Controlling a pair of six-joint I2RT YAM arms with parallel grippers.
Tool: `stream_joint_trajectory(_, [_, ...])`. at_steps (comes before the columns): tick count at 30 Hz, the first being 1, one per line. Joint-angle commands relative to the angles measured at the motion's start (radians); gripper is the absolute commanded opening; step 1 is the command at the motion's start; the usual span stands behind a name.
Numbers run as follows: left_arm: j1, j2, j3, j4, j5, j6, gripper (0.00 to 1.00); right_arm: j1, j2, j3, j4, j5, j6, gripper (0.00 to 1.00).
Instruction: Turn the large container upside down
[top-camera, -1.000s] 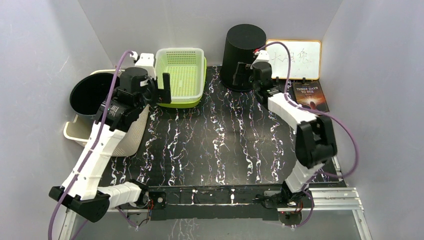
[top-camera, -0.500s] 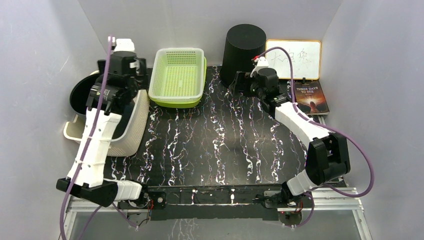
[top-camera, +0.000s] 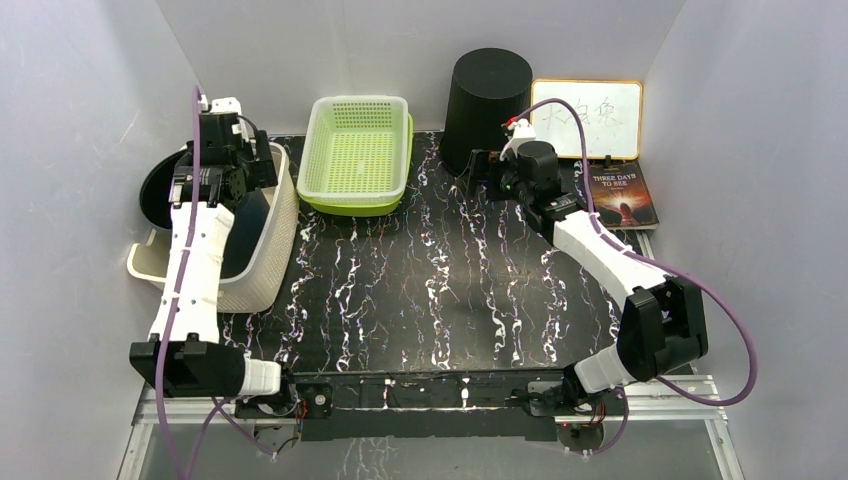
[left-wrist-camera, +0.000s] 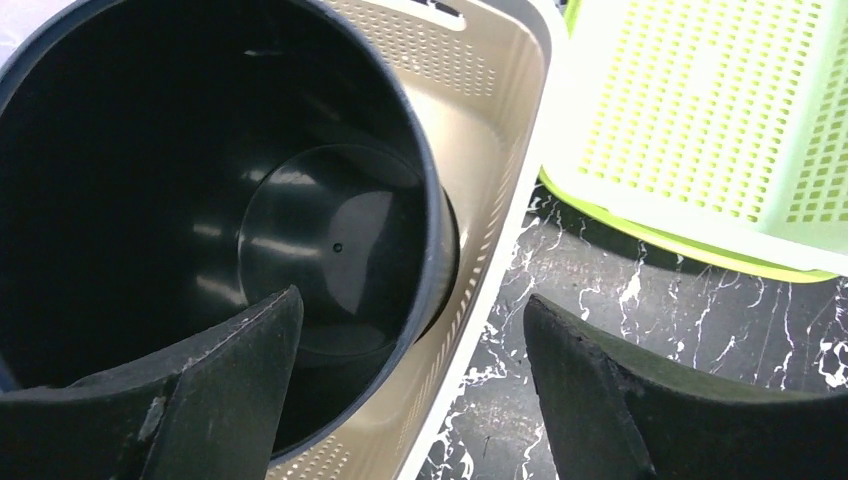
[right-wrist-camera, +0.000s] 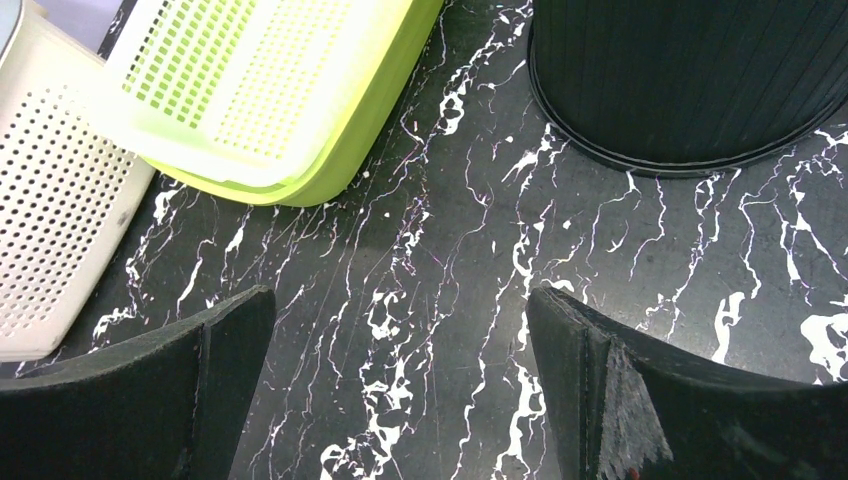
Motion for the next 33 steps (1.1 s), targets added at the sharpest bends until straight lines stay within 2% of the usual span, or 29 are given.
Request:
stream_joint_trajectory(1, [0.025,0.031,0.006,0.038,0.079,0.024,0.77,0.003,-0.031,-0.013,0.044,-0.007,0.009,0.98])
stream_joint_trajectory(7, [0.040,0.068,-0.052,0.074,-0.010,0.053,0.75,0.003,-0.023,-0.027,0.051,-0.023,0.008,0.98])
stream_joint_trajectory(14, [0.048,0.075,-0.099,0.091,-0.022,0.063,0.61,0.003,-0.035,-0.042,0.063,-0.025,0.007,0.98])
stream_joint_trajectory(15, [0.049,0.071,-0.106,0.092,-0.018,0.062,0.56,0.003,-0.038,-0.044,0.061,-0.018,0.005,0.98])
stream_joint_trajectory(16, [0.048,0.066,-0.112,0.093,-0.012,0.062,0.44,0.003,-0.040,-0.047,0.060,-0.013,0.003,0.98])
stream_joint_trajectory(17, [0.049,0.062,-0.119,0.095,-0.008,0.061,0.27,0.003,-0.042,-0.050,0.059,-0.007,0.001,0.98])
stream_joint_trajectory(19, [0.048,0.043,-0.135,0.110,-0.003,0.059,0.02,0.003,-0.045,-0.056,0.059,0.001,0.000,0.98])
stream_joint_trajectory(27, [0.048,0.028,-0.142,0.114,-0.016,0.094,0.00,0.003,-0.050,-0.064,0.060,0.008,0.011,0.98])
stream_joint_trajectory(33, [0.045,-0.018,0.075,0.076,-0.023,0.086,0.00,0.003,-0.052,-0.077,0.074,0.019,0.023,0.98])
